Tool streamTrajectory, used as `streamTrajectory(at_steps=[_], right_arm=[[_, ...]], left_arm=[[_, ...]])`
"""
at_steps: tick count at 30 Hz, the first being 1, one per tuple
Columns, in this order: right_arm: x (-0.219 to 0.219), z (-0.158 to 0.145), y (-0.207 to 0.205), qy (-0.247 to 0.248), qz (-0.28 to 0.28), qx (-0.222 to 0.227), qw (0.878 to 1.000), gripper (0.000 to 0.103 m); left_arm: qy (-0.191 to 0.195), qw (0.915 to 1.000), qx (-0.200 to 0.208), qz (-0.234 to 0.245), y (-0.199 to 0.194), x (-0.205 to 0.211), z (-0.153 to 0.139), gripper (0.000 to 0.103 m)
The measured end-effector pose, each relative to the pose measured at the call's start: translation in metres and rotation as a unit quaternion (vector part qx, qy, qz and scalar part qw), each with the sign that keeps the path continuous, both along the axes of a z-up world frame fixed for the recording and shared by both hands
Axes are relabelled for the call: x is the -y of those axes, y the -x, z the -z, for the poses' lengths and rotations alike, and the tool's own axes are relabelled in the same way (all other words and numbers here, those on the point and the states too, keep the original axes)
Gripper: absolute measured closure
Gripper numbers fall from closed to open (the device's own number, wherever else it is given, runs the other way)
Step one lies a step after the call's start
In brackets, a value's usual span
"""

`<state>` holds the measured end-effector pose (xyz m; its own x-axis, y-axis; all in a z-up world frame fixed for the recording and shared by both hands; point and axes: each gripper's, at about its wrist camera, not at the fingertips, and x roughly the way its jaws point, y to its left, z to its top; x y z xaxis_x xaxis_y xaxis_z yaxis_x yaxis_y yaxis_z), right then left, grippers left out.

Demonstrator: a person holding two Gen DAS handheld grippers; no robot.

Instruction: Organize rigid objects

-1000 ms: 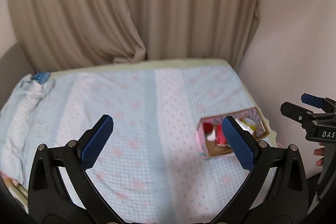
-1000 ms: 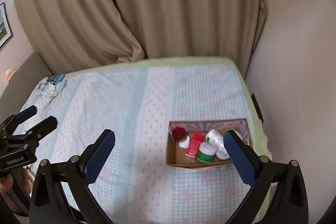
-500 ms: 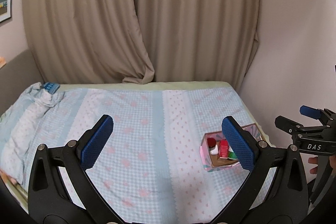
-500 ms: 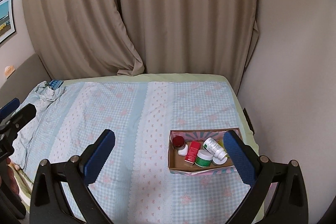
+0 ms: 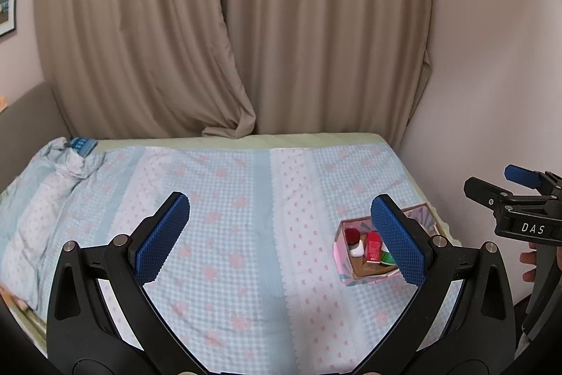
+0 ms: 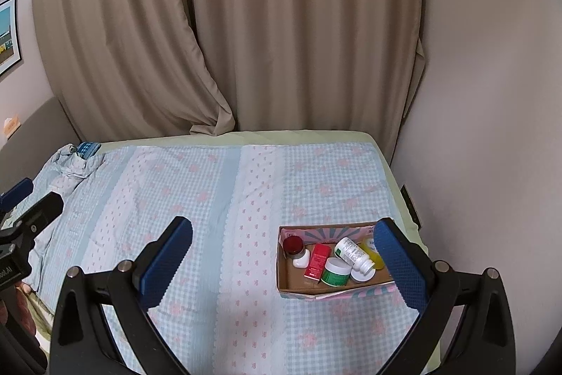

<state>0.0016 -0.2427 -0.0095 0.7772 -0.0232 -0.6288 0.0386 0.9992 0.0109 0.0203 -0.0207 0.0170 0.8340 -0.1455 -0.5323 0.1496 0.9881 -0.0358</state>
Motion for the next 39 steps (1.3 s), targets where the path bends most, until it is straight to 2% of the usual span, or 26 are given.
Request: streamTrajectory(at_steps=[30, 39], right_arm=[[-0.0069, -0.0026, -0.0005, 0.011, 0.004, 0.009, 1.000, 0.000], [-0.0065, -0.0033, -0.0003, 0.011, 0.004, 0.009, 1.000, 0.000]], left_arm=[[0.001, 1.0000, -0.004, -0.008, -0.0040, -0.0041, 0.0071, 0.000], [0.013, 0.9999, -0.007, -0.007, -0.0028, -0.0049, 0.0086, 0.000]])
